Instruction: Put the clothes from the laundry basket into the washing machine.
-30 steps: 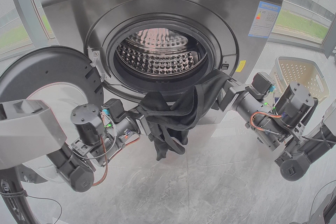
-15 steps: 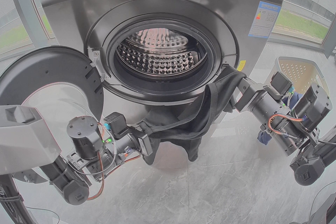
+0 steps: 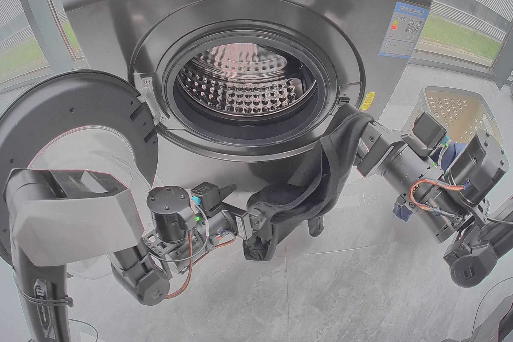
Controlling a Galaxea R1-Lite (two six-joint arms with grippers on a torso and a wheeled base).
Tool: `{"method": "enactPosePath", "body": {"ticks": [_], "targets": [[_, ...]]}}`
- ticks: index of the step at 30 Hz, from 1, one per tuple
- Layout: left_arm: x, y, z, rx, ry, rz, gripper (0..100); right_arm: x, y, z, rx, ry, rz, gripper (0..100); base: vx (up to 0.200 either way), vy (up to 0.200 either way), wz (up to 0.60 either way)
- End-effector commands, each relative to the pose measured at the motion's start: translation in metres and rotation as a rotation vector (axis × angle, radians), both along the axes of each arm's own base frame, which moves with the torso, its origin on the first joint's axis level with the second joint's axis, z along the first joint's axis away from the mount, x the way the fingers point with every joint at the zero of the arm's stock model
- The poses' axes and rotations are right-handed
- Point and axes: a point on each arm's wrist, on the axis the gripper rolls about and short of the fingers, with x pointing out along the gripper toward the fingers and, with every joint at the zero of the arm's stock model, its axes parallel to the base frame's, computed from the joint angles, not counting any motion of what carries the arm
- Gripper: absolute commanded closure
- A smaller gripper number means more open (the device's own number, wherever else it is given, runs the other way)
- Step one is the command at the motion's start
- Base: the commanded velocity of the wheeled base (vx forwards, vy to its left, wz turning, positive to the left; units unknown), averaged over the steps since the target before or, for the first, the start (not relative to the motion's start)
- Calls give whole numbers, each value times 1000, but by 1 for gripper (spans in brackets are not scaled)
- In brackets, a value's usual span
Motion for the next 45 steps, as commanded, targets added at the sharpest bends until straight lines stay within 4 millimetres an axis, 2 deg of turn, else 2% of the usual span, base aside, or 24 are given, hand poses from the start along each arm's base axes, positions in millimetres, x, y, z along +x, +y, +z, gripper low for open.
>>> {"method": "enactPosePath", "body": {"ticks": [1,8,17,18,27,31,32,33,34,37,39,40,41,42,45], "targets": [[17,-11,-28,16,25,1,0,-1,1,0,1,0,3,100,0,0,0],[25,-19,-39,11,23,-5,0,0,1,-1,0,3,4,100,0,0,0],[29,-24,-38,-1,9,-9,0,0,1,-2,1,7,5,100,0,0,0],[30,-24,-38,-2,6,-9,100,0,1,-2,1,7,5,100,0,0,0],[34,-27,-31,-22,-21,-9,100,0,1,-2,0,8,3,100,0,0,0],[36,-19,12,-86,-111,9,100,1,-1,-2,0,8,-3,100,0,0,0],[35,-19,15,-90,-117,7,100,1,-1,-2,0,8,-6,100,0,0,0],[31,-11,33,-107,-147,21,100,2,-2,-2,-1,10,-9,100,0,0,0],[30,-9,35,-108,-152,22,100,2,-2,-2,-1,10,-11,100,0,0,0],[9,6,59,-111,-171,32,100,3,-3,-3,6,16,-12,100,0,0,0],[3,10,63,-110,-170,38,100,3,-2,-2,9,16,-10,100,0,0,0],[-10,19,72,-110,-173,40,100,3,-3,-2,11,15,-13,100,0,0,0],[-10,19,72,-110,-173,40,100,3,-3,-2,11,15,-13,100,0,0,0],[-22,26,82,-118,-185,40,100,3,-3,-2,11,15,-13,100,0,0,0],[-37,36,98,-139,-211,41,100,3,-2,-2,12,14,-11,100,0,0,0]]}}
